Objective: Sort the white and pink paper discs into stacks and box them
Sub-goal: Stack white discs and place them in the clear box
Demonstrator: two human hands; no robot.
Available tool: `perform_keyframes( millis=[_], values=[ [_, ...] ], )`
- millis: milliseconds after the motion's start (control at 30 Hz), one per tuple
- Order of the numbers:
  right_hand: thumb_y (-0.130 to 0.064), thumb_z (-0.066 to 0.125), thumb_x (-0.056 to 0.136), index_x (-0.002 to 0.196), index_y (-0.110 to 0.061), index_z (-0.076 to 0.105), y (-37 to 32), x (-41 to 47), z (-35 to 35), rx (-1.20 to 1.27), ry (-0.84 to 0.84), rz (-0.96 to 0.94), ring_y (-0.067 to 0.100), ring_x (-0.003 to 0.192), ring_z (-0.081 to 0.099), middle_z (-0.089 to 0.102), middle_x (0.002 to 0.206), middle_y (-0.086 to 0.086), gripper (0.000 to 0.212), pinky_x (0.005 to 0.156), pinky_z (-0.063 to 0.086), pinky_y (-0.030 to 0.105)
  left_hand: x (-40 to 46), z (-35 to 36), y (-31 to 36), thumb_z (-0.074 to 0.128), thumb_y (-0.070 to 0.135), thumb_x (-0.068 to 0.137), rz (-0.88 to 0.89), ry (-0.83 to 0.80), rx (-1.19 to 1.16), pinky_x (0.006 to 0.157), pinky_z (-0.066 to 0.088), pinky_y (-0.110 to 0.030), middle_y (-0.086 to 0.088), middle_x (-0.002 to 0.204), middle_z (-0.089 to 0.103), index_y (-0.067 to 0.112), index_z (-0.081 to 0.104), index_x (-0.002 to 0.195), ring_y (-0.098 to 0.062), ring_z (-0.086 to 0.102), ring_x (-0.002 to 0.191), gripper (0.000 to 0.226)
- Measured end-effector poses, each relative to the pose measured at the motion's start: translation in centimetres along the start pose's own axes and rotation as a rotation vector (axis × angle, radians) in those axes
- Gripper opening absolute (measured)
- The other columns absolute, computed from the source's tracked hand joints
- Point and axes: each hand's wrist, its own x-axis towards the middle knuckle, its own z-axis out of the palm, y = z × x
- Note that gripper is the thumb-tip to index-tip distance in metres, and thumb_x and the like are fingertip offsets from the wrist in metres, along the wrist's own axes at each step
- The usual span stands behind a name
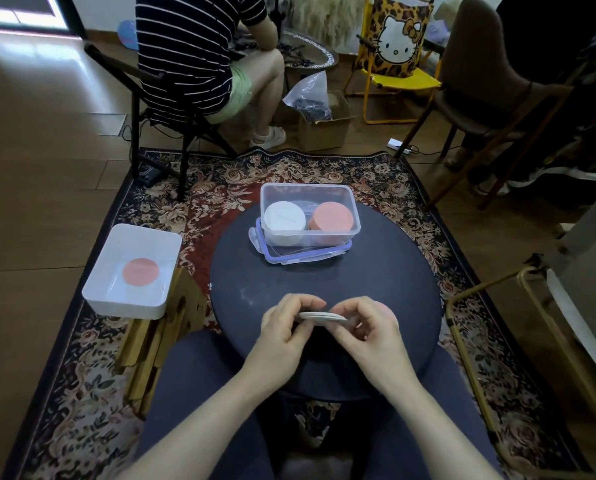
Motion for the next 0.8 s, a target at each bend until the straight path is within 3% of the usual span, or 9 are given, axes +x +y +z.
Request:
perform_keyframes(
  millis=[133,267,400,500,600,800],
  values=[
    [-0.010,0.073,0.081,0.078,-0.025,0.065,-0.1,-0.1,0.2,0.003,0.002,0.007,0.008,0.061,0.049,0.057,0.070,-0.016,0.018,0.057,0.038,0.013,0.1,0.4,-0.3,0.046,0.022,0.092,0.002,-0.005,0.028,0.100,0.042,-0.041,0.021,0.108,0.059,0.033,0.059,0.106,-0.015,0.051,0.113,0.023],
    [-0.008,0.070,0.084,0.079,-0.025,0.065,-0.1,0.1,0.6,0.044,0.008,0.037,0.006,0.063,0.051,0.061,0.075,-0.013,0.018,0.059,0.041,0.015,0.3,1.0,-0.1,0.046,0.008,0.096,-0.008,-0.011,0.070,0.101,0.038,-0.035,0.021,0.108,0.058,0.028,0.058,0.106,-0.010,0.047,0.113,0.026],
    [-0.005,0.067,0.085,0.083,-0.024,0.065,0.1,0.2,0.5,0.140,0.024,0.093,0.015,0.067,0.060,0.065,0.075,-0.008,0.019,0.064,0.051,0.027,0.6,0.6,-0.4,0.046,0.011,0.096,-0.006,0.016,0.082,0.098,0.041,-0.034,0.020,0.107,0.059,0.028,0.058,0.106,-0.011,0.049,0.110,0.022],
    [-0.002,0.065,0.086,0.082,-0.022,0.064,0.5,0.3,0.6,0.158,0.040,0.137,0.013,0.062,0.061,0.065,0.071,-0.010,0.021,0.058,0.047,0.021,0.7,0.7,-0.4,0.048,0.011,0.097,-0.012,0.016,0.129,0.099,0.035,-0.025,0.021,0.109,0.058,0.027,0.056,0.108,0.001,0.042,0.111,0.021],
    [0.001,0.064,0.086,0.084,-0.020,0.064,0.6,1.0,0.7,0.159,0.034,0.154,0.010,0.056,0.057,0.068,0.073,-0.006,0.021,0.054,0.044,0.017,1.2,0.9,-0.1,0.047,0.013,0.096,-0.036,0.009,0.173,0.094,0.029,-0.019,0.021,0.110,0.055,0.028,0.051,0.109,-0.006,0.038,0.109,0.021],
    [0.002,0.065,0.086,0.086,-0.019,0.069,-0.5,3.0,0.7,0.343,0.081,0.164,0.011,0.051,0.053,0.071,0.075,-0.002,0.021,0.047,0.042,0.016,3.5,-0.1,1.0,0.045,0.024,0.086,0.041,0.059,0.124,0.095,0.040,-0.039,0.013,0.108,0.058,0.034,0.045,0.108,-0.014,0.051,0.104,0.024]
  ],
)
